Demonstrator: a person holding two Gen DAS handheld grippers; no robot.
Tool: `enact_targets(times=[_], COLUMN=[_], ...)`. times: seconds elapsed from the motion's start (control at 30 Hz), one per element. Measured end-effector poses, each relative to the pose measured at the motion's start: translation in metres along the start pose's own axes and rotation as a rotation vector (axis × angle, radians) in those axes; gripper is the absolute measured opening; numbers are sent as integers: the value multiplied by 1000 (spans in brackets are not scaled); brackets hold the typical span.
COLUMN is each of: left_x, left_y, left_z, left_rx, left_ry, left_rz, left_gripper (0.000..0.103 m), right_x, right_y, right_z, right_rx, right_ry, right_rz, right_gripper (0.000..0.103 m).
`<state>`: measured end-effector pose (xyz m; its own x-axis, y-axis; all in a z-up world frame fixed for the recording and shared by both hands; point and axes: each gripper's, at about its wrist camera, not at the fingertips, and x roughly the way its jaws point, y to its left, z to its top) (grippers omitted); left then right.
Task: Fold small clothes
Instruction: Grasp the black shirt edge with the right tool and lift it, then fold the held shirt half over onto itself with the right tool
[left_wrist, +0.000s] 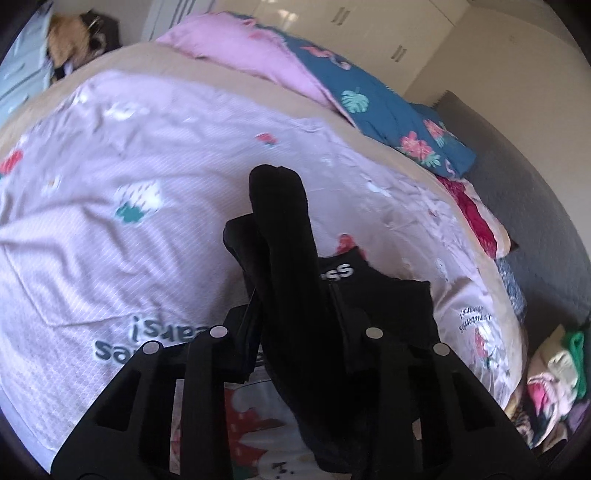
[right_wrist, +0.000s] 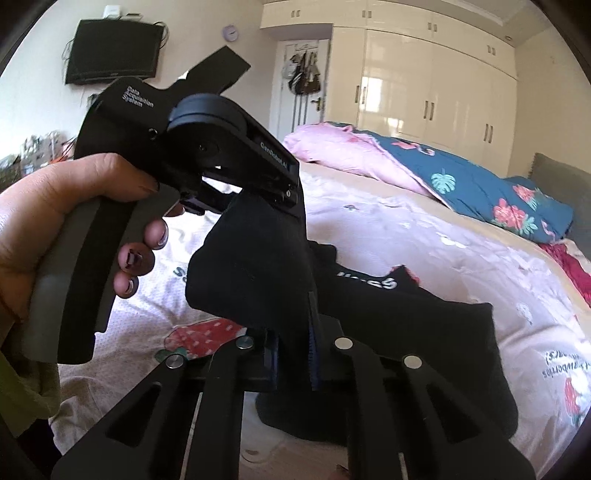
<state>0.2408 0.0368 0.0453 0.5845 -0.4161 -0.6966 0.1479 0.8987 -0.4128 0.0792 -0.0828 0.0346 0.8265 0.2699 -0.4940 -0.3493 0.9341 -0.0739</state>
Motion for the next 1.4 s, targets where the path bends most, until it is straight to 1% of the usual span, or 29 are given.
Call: enact_targets(times=[0.27,0.6,0.87,1.07,1.2,1.3,1.4], left_x=[-1,10,35,59,75,89,106], left_y=[-45,-91,-120,-138,-148,-155,-162], left_z=[2,-2,-8,-12,-16,-19,-23], left_rx=[63,127,165,191,203,208,207], left_ry=[-9,19,71,111,146,179,216], left_rz=[-26,-38,-53,-46,-46,-47,-55], left_gripper=[25,25,25,25,25,26,28], right_x=[-22,-36,-42,-41,-39,-34,-28], right_y=[-31,-73,-101,-117,-132,-143,-158], right_z=[-3,-14,-29,-42,-52,-62,-77], right_rx=[83,214,304,353,412,472,571], right_ry=[-16,-22,-10,11,32,64,108], right_rz=[-30,-63,-79,-91,-87,-79,-51], right_gripper=[9,8,8,8,8,8,8])
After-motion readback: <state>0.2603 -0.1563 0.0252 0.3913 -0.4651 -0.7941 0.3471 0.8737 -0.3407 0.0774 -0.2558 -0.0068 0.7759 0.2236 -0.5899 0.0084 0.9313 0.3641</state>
